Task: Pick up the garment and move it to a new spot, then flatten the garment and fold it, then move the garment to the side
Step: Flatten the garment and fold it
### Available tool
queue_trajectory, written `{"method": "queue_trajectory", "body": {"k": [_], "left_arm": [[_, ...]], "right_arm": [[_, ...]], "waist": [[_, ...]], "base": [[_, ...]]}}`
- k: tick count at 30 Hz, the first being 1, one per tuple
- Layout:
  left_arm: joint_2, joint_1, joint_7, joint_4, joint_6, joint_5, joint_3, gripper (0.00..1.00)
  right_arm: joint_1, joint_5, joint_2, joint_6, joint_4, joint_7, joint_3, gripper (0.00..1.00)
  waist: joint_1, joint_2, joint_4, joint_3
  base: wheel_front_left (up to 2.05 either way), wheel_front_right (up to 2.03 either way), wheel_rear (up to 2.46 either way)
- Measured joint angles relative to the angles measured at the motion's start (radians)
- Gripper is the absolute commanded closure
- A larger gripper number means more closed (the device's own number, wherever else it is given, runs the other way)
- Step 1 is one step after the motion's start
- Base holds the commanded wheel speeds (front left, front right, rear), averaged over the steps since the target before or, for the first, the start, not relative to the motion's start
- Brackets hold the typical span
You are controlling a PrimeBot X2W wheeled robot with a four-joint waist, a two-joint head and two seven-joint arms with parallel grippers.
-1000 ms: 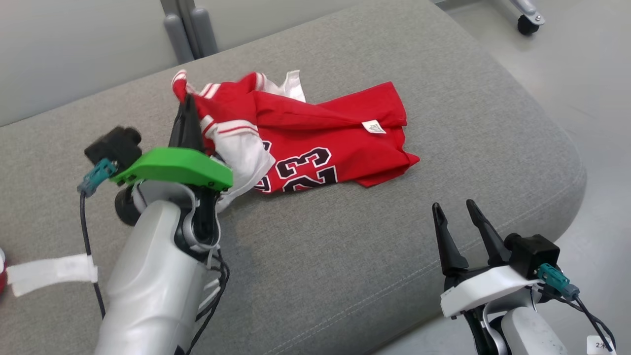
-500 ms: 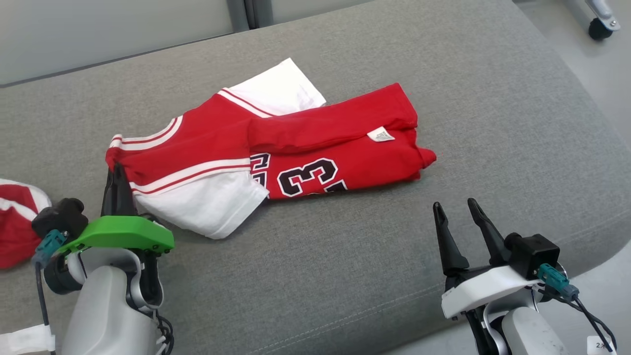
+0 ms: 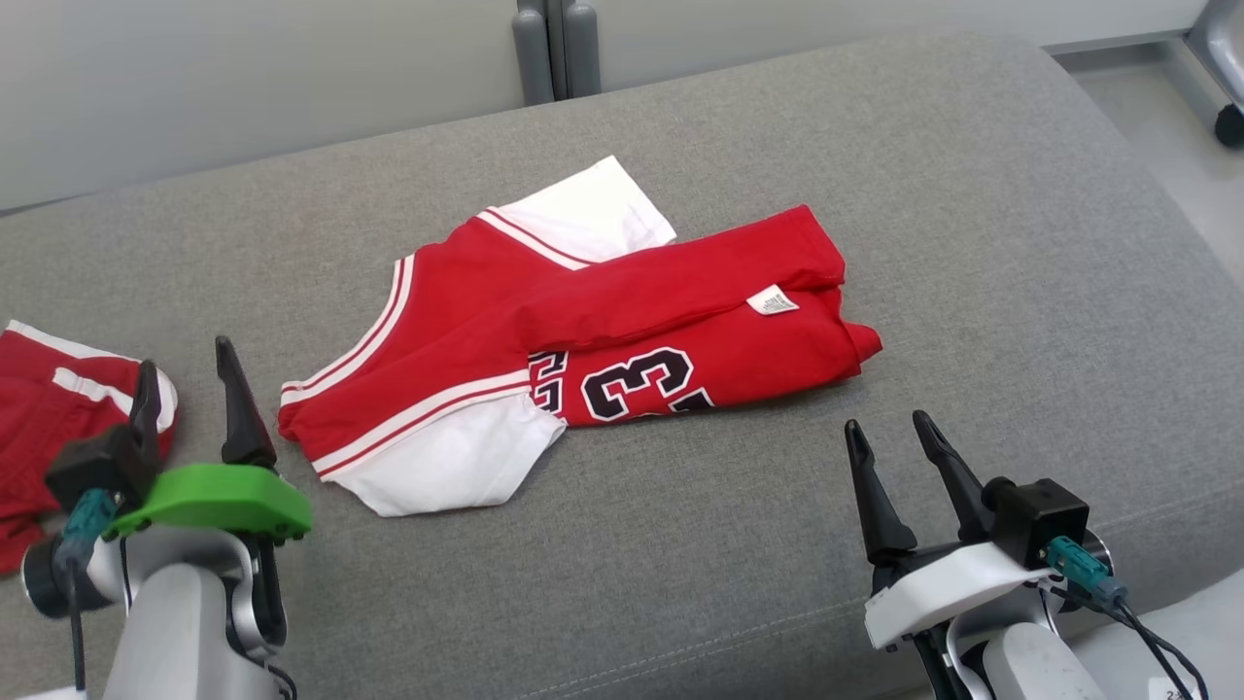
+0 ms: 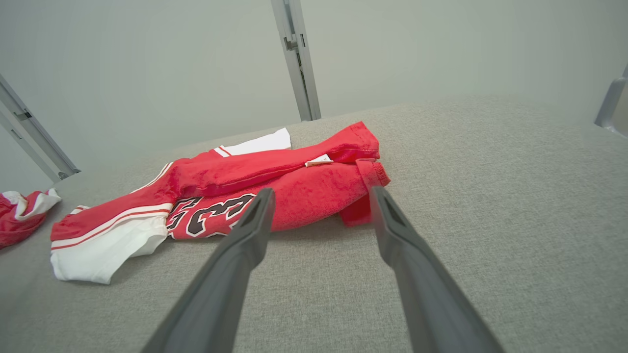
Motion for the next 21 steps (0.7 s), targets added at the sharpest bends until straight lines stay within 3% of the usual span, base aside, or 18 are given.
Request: {"method": "queue_trajectory", "body": {"k": [7, 11, 16, 21], "left_arm": [[-0.044, 0.190, 0.000, -0.177, -0.013, 0.030, 0.045, 0.00], [-0.063, 0.298, 0.000, -0.337, -0.022, 0.085, 0.014, 0.00], [-0.068, 0.395, 0.000, -0.462, 0.016, 0.102, -0.053, 0.00], [-0.069, 0.465, 0.000, -0.478, 0.055, 0.134, -0.137, 0.00]], "right_arm": [[0.029, -0.008, 0.000, 0.000, -0.007, 0.000, -0.008, 0.00], [0.055, -0.010, 0.000, 0.000, -0.026, 0.000, -0.019, 0.00], [0.075, -0.021, 0.000, 0.000, -0.065, 0.000, -0.049, 0.00], [0.099, -0.040, 0.000, 0.000, -0.117, 0.000, -0.067, 0.00]], "waist": [[0.0000, 0.0000, 0.022, -0.053], [0.0000, 0.0000, 0.046, -0.072], [0.0000, 0.0000, 0.082, -0.088], [0.0000, 0.0000, 0.111, -0.104]], "base": [[0.00, 0.00, 0.00], [0.00, 0.00, 0.00], [0.00, 0.00, 0.00], [0.00, 0.00, 0.00]]}}
